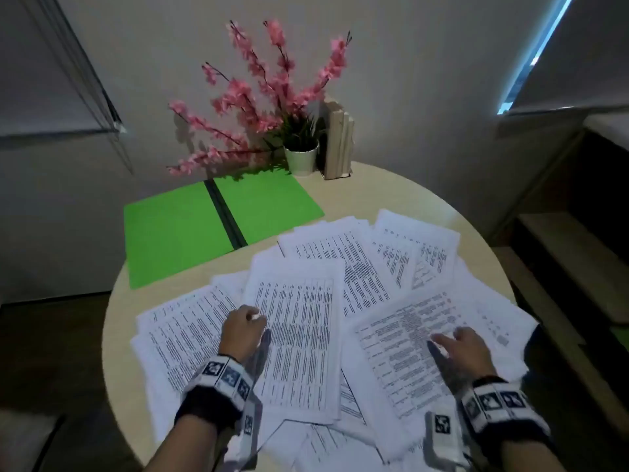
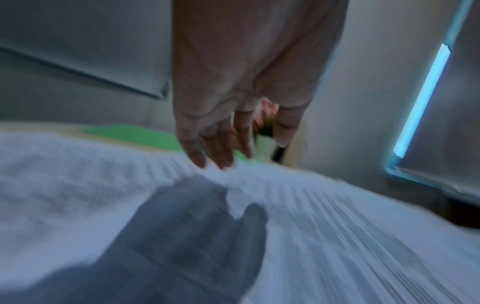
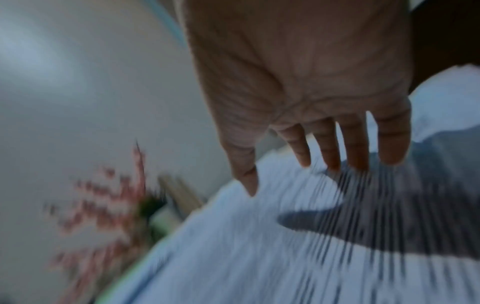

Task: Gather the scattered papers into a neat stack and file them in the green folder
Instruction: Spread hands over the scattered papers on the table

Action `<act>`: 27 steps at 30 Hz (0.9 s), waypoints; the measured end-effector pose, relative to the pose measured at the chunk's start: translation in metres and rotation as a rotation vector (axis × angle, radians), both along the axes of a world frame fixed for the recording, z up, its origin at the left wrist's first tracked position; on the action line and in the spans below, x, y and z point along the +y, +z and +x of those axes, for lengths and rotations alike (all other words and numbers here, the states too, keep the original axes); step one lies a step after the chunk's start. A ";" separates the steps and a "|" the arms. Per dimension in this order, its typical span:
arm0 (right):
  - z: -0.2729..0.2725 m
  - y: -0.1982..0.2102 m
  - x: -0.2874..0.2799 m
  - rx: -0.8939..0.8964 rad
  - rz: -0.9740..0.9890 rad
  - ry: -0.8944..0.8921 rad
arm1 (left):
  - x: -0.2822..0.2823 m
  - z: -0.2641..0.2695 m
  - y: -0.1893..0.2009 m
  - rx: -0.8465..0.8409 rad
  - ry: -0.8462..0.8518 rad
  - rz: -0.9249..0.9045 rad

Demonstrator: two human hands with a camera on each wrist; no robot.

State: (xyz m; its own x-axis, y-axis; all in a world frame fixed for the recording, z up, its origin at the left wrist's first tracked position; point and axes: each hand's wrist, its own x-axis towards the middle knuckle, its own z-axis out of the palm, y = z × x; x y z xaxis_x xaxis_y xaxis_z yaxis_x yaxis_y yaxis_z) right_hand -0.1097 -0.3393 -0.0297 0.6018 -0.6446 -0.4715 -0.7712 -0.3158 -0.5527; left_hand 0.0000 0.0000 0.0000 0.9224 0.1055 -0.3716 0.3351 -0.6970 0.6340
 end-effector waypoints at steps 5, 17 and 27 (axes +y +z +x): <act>0.034 0.002 0.038 0.185 -0.292 0.632 | -0.026 -0.008 -0.021 0.234 0.146 0.164; 0.094 0.014 0.015 0.147 -0.484 0.793 | 0.012 -0.004 -0.047 -0.028 0.336 -0.162; 0.098 0.005 0.102 -0.138 0.677 0.253 | -0.021 -0.039 -0.054 0.067 0.199 -0.193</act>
State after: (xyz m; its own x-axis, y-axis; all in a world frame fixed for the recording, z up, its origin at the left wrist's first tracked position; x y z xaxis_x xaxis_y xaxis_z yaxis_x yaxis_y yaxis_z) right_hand -0.0116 -0.2375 -0.0244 0.7763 -0.0730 -0.6261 -0.6292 -0.0297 -0.7767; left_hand -0.0395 -0.0211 -0.0542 0.8633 0.2035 -0.4617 0.4989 -0.4815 0.7206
